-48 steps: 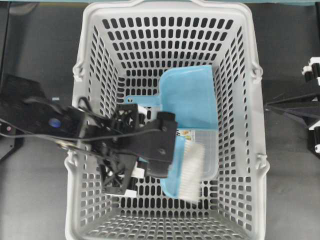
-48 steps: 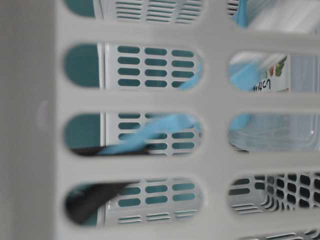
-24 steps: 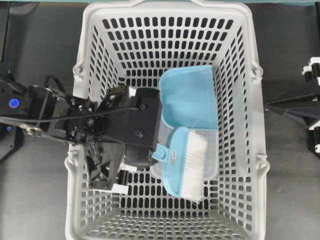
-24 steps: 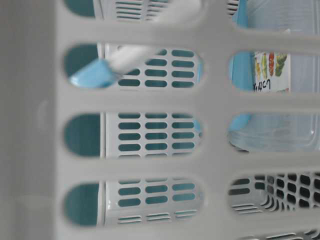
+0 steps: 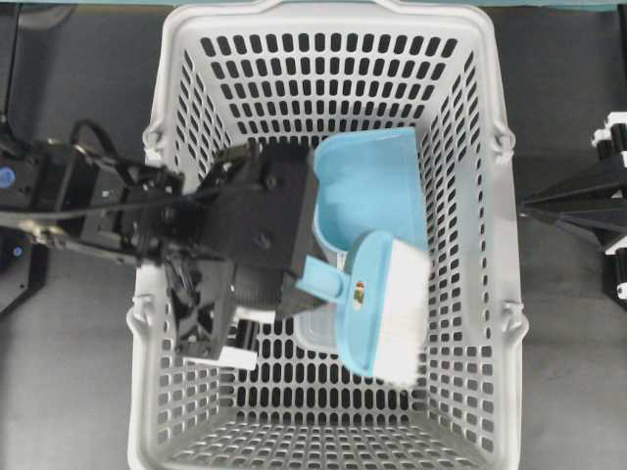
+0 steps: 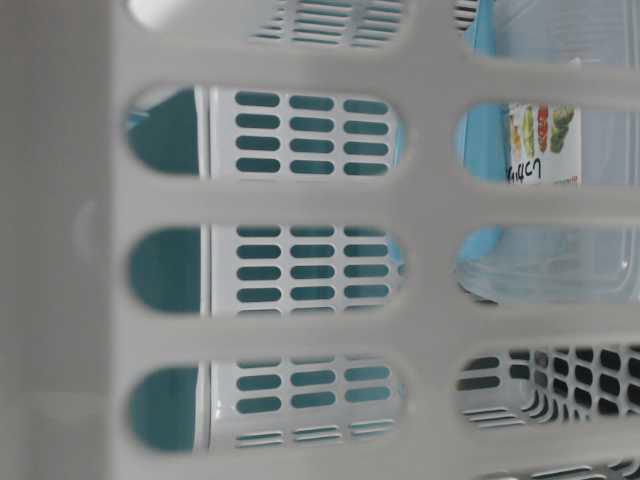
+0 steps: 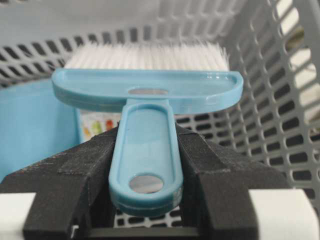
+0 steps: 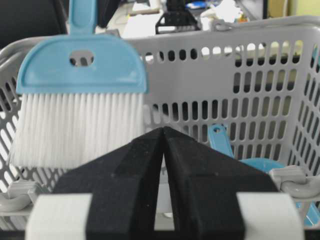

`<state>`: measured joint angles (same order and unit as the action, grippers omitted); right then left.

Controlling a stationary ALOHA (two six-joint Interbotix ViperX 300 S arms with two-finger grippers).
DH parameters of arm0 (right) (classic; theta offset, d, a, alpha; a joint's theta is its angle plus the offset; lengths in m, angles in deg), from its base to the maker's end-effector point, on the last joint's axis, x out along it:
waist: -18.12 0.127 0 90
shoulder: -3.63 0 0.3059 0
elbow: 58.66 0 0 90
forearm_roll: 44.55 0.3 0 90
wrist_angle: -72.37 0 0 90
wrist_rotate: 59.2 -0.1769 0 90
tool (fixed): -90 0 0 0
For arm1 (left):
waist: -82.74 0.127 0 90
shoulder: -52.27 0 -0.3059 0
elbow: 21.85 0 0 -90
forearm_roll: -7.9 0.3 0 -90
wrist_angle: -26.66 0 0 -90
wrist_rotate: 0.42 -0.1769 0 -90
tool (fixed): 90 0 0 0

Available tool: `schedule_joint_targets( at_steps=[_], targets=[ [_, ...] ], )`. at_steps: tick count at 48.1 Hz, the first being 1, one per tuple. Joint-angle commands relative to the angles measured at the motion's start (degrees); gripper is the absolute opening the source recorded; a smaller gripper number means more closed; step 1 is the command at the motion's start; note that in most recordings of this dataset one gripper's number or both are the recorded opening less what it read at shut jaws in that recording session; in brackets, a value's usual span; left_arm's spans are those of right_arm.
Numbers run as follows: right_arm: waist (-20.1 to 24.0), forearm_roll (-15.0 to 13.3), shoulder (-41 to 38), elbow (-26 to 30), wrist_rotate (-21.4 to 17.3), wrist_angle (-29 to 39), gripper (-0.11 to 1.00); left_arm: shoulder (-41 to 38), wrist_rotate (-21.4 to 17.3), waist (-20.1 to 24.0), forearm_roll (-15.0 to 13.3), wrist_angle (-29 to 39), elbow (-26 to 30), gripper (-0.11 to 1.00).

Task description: Pick up the hand brush from the shopping basket with the left arm.

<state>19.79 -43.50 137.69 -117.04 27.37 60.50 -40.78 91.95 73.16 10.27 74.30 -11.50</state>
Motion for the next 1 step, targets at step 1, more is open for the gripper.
schedule_joint_targets(
  at_steps=[1],
  targets=[
    [0.0,0.3,-0.4,0.4,-0.1,-0.3,0.00,2.2,-0.1,0.3,0.3,-0.4,1.8,0.28]
  ],
)
